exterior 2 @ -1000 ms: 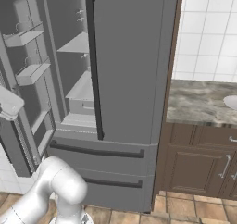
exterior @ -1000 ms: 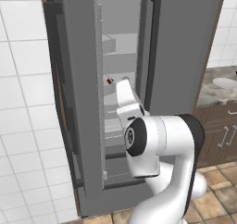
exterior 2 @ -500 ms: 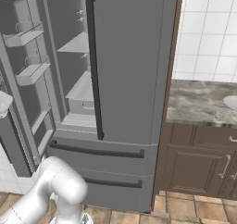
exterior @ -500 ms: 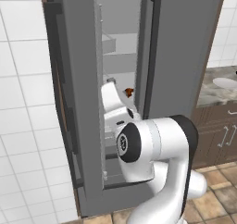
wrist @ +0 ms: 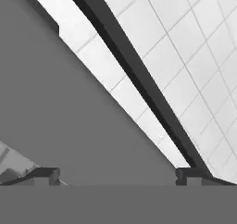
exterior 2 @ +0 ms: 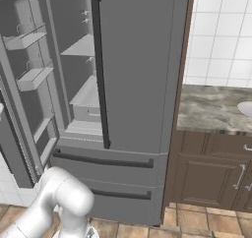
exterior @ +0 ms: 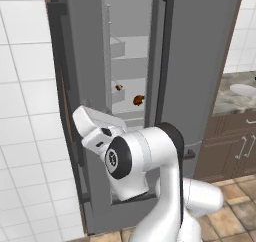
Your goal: Place the chicken drumstick on the counter behind the older chicken drumstick on the same shelf of the fridge to maintain FIFO order. Close the fridge door when finished.
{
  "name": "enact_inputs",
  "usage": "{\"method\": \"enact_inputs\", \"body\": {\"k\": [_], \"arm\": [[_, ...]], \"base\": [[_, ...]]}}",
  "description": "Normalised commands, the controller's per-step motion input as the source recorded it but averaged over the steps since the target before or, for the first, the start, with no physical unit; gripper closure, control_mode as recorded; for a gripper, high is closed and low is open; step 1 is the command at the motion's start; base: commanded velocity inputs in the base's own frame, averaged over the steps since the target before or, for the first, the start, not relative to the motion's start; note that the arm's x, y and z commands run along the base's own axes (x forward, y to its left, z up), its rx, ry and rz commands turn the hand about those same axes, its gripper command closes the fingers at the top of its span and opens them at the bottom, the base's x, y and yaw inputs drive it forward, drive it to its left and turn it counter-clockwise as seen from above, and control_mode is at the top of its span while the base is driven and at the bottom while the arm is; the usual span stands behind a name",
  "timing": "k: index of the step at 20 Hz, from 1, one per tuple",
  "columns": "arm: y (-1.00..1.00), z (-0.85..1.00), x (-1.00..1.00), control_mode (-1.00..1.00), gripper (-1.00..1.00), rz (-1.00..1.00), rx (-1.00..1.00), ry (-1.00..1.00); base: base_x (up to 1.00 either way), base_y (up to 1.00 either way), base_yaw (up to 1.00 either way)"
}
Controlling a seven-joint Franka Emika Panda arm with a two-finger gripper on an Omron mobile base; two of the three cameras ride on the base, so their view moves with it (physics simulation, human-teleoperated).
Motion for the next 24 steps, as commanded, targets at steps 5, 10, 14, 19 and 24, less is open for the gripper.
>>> {"method": "enact_inputs", "body": {"k": [5, 10, 14, 19, 24], "arm": [[1.0, -0.51, -0.12, -1.0, -1.0, 0.0, -0.27, 0.16], [0.86, -0.44, -0.03, -1.0, -1.0, -0.06, -0.21, 0.25], [0.53, -0.42, 0.0, -1.0, -1.0, -0.21, -0.12, 0.36], [0.51, -0.39, 0.12, -1.0, -1.0, -0.17, -0.12, 0.39], [0.11, -0.3, 0.33, -1.0, -1.0, -0.19, -0.02, 0.41]], "base": [[0.0, 0.0, 0.0], [0.0, 0.0, 0.0], [0.0, 0.0, 0.0], [0.0, 0.0, 0.0], [0.0, 0.0, 0.0]]}}
